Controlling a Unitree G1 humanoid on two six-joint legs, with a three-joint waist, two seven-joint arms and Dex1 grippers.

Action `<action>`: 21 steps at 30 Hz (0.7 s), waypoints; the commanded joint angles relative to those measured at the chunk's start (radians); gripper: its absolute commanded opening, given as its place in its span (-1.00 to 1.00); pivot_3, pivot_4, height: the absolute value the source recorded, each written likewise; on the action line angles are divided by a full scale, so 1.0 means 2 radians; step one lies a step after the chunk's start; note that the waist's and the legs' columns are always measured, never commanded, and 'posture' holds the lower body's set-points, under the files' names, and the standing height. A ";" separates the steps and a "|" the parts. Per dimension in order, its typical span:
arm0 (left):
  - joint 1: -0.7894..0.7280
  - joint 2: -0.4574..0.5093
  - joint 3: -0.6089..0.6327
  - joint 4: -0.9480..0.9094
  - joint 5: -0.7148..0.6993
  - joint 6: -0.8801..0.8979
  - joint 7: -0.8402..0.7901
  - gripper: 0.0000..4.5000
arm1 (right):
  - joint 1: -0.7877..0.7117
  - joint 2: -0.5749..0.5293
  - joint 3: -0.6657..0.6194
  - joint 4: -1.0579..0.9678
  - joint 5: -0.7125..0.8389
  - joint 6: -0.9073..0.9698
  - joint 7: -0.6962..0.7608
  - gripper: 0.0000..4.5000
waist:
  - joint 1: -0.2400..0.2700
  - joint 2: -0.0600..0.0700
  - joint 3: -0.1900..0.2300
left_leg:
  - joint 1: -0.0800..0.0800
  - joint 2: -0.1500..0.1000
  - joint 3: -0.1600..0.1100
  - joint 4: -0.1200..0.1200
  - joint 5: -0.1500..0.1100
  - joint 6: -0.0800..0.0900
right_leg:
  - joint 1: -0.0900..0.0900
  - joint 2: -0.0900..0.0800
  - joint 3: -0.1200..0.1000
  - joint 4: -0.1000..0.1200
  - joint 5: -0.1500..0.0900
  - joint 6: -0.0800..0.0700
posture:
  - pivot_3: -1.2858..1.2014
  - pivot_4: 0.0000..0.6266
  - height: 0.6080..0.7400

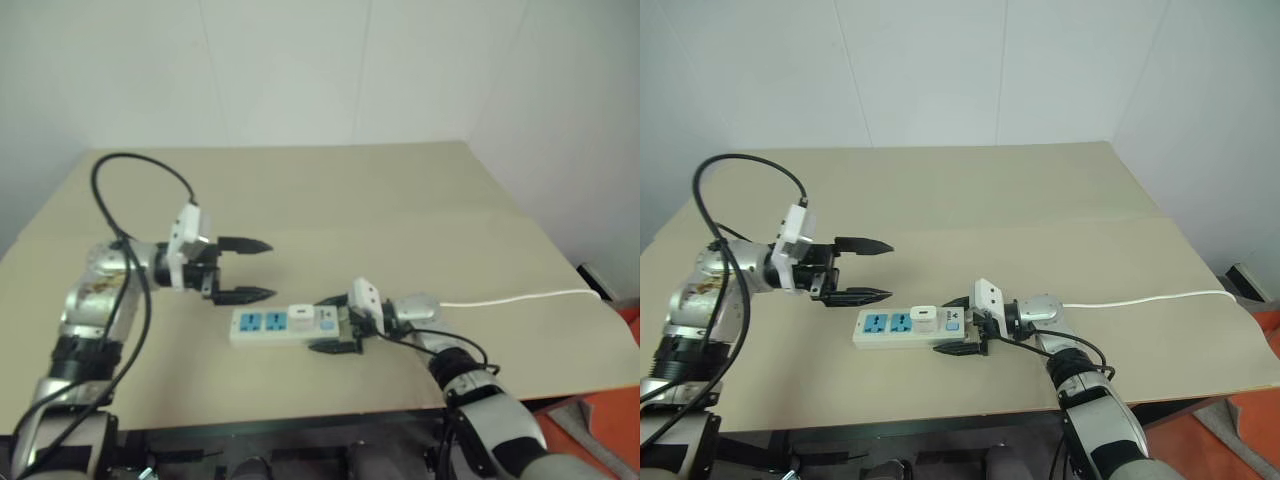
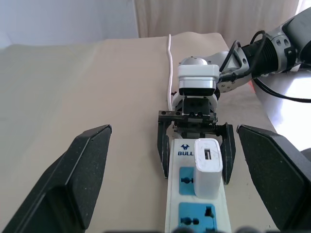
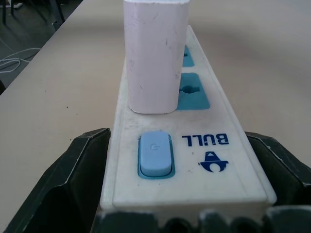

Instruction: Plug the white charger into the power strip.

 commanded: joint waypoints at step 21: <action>0.166 0.052 0.124 -0.105 -0.035 0.001 0.054 1.00 | 0.103 -0.163 -0.063 -0.252 0.079 0.111 0.002 0.98 | 0.019 0.001 0.001 | -0.009 0.000 0.001 0.001 0.000 0.000 | -0.008 -0.001 0.000 -0.001 0.001 0.000 | 0.03 -0.52 1.00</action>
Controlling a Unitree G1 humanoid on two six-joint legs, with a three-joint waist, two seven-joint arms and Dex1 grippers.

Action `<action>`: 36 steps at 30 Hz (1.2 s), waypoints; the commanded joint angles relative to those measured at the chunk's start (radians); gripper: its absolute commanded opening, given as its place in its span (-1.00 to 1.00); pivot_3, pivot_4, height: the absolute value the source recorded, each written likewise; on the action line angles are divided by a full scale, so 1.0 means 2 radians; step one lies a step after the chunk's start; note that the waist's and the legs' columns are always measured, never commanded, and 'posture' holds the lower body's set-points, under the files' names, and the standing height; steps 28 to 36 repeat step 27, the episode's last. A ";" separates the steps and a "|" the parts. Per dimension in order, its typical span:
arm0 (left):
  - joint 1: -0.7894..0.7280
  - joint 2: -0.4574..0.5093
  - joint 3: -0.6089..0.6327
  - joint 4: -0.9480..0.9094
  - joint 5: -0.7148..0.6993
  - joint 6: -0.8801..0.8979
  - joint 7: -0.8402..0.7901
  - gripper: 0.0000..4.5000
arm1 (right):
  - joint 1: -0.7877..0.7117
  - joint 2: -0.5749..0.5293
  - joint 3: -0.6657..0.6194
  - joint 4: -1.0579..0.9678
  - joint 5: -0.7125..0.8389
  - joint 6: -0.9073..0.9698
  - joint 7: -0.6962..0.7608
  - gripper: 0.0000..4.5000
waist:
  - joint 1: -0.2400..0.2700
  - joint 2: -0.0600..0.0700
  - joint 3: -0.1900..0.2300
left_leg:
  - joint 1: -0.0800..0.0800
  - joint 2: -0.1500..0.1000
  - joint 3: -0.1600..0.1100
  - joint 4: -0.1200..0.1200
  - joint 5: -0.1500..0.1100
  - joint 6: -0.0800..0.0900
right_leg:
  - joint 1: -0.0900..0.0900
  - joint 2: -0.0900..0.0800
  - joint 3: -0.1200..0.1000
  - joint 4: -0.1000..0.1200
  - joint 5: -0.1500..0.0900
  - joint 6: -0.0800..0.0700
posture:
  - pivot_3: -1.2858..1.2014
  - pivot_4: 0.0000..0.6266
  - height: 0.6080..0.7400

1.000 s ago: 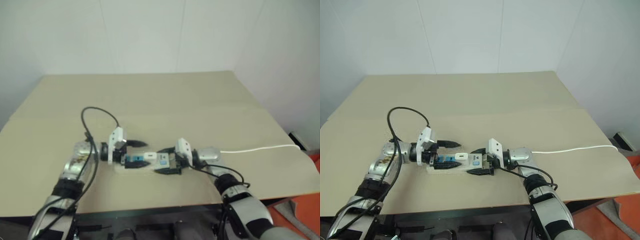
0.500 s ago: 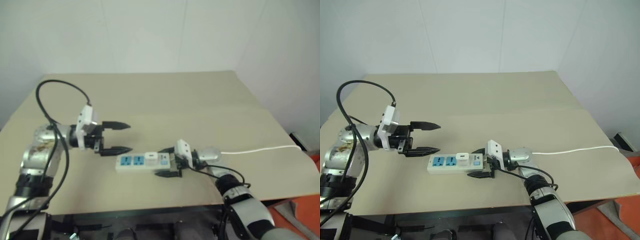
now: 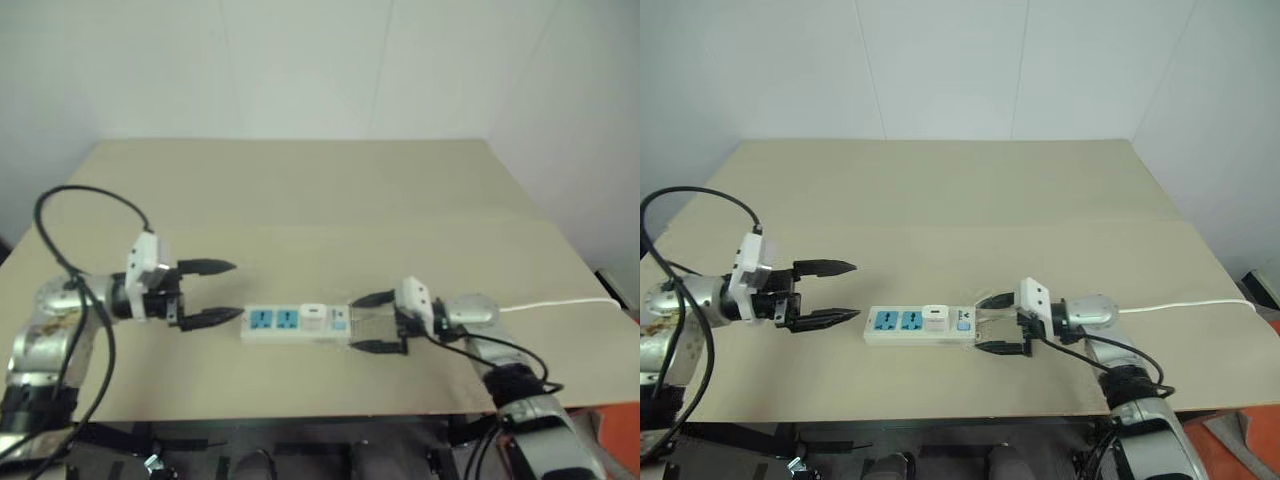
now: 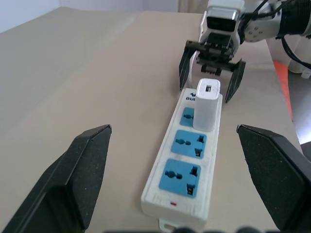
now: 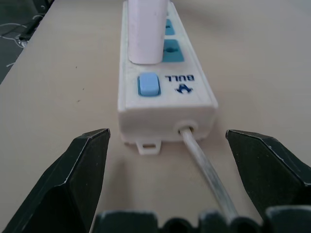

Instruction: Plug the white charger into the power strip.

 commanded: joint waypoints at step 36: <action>0.172 0.038 0.125 -0.142 -0.064 0.031 0.048 1.00 | -0.007 -0.087 -0.056 -0.051 0.056 0.019 0.015 0.98 | 0.001 0.000 0.000 | 0.000 0.000 0.001 0.000 0.000 0.000 | 0.000 0.000 0.000 0.000 0.000 0.000 | 0.03 -0.52 1.00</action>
